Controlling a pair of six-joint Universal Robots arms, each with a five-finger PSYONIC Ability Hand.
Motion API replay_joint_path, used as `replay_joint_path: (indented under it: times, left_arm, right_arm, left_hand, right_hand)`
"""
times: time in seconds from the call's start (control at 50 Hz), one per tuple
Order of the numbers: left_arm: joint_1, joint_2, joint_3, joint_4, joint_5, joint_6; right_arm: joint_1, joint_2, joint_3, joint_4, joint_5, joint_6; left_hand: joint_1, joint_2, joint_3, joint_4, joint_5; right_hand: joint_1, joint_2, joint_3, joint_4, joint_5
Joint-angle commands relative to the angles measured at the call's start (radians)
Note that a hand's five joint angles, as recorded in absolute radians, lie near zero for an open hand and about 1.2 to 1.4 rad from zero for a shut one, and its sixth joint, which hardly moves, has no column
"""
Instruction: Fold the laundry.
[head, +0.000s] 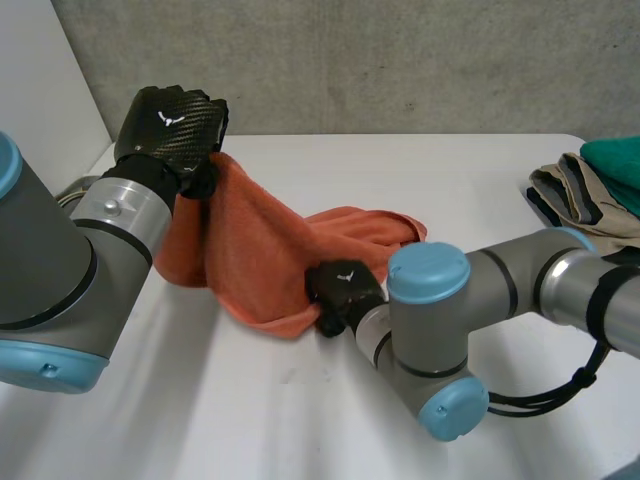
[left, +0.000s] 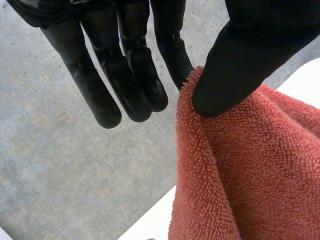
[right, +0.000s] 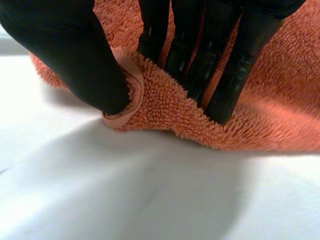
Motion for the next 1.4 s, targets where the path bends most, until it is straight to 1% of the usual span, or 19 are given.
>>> replay_joint_path:
  times: [0.02, 0.06, 0.12, 0.16, 0.24, 0.36, 0.44, 0.5, 0.66, 0.8, 0.82, 0.84, 0.86, 0.88, 0.92, 1.06, 1.14, 1.28, 1.4]
  left_arm:
    - [0.006, 0.002, -0.006, -0.012, -0.003, -0.01]
    - [0.012, 0.002, -0.009, -0.028, -0.009, -0.01]
    - [0.016, 0.002, -0.013, -0.053, -0.012, -0.01]
    - [0.019, -0.001, -0.016, -0.085, -0.012, -0.015]
    - [0.018, -0.011, -0.023, -0.145, -0.009, -0.034]
    - [-0.002, -0.085, -0.018, -0.185, 0.003, -0.134]
    - [-0.022, -0.163, 0.003, -0.182, 0.012, -0.194]
    - [-0.03, -0.237, 0.037, -0.177, 0.009, -0.193]
    - [-0.02, -0.41, 0.198, -0.159, 0.006, -0.186]
    - [0.002, -0.508, 0.278, 0.031, 0.004, -0.183]
    - [0.009, -0.507, 0.277, 0.046, 0.006, -0.185]
    - [0.018, -0.501, 0.271, 0.074, 0.006, -0.189]
    - [0.015, -0.499, 0.266, 0.082, 0.006, -0.19]
    - [0.013, -0.496, 0.257, 0.082, 0.006, -0.19]
    - [0.004, -0.447, 0.199, 0.077, 0.007, -0.188]
    - [-0.052, -0.176, -0.073, 0.08, 0.003, -0.182]
    - [-0.102, -0.096, -0.195, 0.079, 0.004, -0.182]
    - [-0.166, -0.093, -0.28, 0.079, -0.003, -0.182]
    - [-0.169, -0.226, -0.25, 0.089, -0.003, -0.18]
  right_arm:
    - [-0.035, -0.224, 0.058, 0.011, 0.041, -0.047]
    - [-0.078, -0.3, 0.091, 0.019, 0.035, -0.072]
    - [-0.204, -0.43, 0.146, 0.071, -0.01, -0.179]
    - [-0.275, -0.505, 0.158, 0.158, -0.052, -0.324]
    - [-0.336, -0.603, 0.138, 0.29, -0.085, -0.568]
    - [-0.34, -0.664, 0.111, 0.373, -0.067, -0.713]
    - [-0.34, -0.638, 0.118, 0.369, -0.07, -0.731]
    - [-0.334, -0.55, 0.101, 0.34, -0.07, -0.736]
    - [-0.308, -0.342, 0.065, 0.134, -0.064, -0.73]
    - [-0.25, -0.185, 0.034, -0.096, 0.051, -0.722]
    - [-0.244, -0.177, 0.034, -0.117, 0.068, -0.724]
    - [-0.232, -0.167, 0.035, -0.146, 0.096, -0.722]
    - [-0.227, -0.167, 0.042, -0.157, 0.107, -0.719]
    - [-0.222, -0.168, 0.046, -0.162, 0.114, -0.718]
    - [-0.21, -0.173, 0.064, -0.162, 0.131, -0.715]
    - [-0.208, -0.219, 0.121, -0.162, 0.144, -0.707]
    - [-0.211, -0.243, 0.152, -0.16, 0.144, -0.687]
    - [-0.21, -0.249, 0.19, -0.151, 0.142, -0.673]
    - [-0.211, -0.256, 0.206, -0.094, 0.139, -0.666]
  left_hand:
    - [0.261, 0.201, 0.206, 0.198, 0.256]
    - [0.261, 0.201, 0.206, 0.198, 0.256]
    - [0.261, 0.201, 0.206, 0.198, 0.256]
    - [0.261, 0.201, 0.206, 0.198, 0.256]
    - [0.261, 0.201, 0.206, 0.198, 0.256]
    - [0.261, 0.201, 0.206, 0.198, 0.256]
    - [0.261, 0.201, 0.206, 0.198, 0.256]
    - [0.261, 0.201, 0.206, 0.198, 0.256]
    - [0.261, 0.201, 0.206, 0.198, 0.256]
    - [0.261, 0.201, 0.206, 0.198, 0.256]
    - [0.119, 0.059, 0.064, 0.056, 0.114]
    - [-0.362, -0.422, -0.417, -0.425, -0.367]
    - [-0.573, -0.633, -0.628, -0.636, -0.578]
    - [-0.706, -0.766, -0.761, -0.769, -0.711]
    - [-0.801, -0.861, -0.856, -0.864, -0.806]
    - [-0.819, -0.879, -0.874, -0.882, -0.824]
    - [-0.769, -0.829, -0.824, -0.832, -0.774]
    - [-0.754, -0.814, -0.809, -0.818, -0.759]
    - [-0.713, -0.773, -0.768, -0.777, -0.718]
  right_hand:
    - [0.427, 0.23, 0.232, 0.224, 0.255]
    - [0.427, 0.23, 0.232, 0.224, 0.255]
    - [0.427, 0.23, 0.232, 0.224, 0.255]
    - [0.427, 0.23, 0.232, 0.224, 0.255]
    - [0.427, 0.23, 0.232, 0.224, 0.255]
    - [0.427, 0.23, 0.232, 0.224, 0.255]
    - [0.427, 0.23, 0.232, 0.224, 0.255]
    - [0.427, 0.23, 0.232, 0.224, 0.255]
    - [0.427, 0.23, 0.232, 0.224, 0.255]
    - [0.427, 0.23, 0.232, 0.224, 0.255]
    - [0.427, 0.23, 0.232, 0.224, 0.255]
    - [0.427, 0.23, 0.232, 0.224, 0.255]
    - [0.427, 0.23, 0.232, 0.224, 0.255]
    - [0.427, 0.23, 0.232, 0.224, 0.255]
    - [0.427, 0.23, 0.232, 0.224, 0.255]
    - [0.427, 0.23, 0.232, 0.224, 0.255]
    - [0.427, 0.23, 0.232, 0.224, 0.255]
    - [0.427, 0.23, 0.232, 0.224, 0.255]
    - [0.427, 0.23, 0.232, 0.224, 0.255]
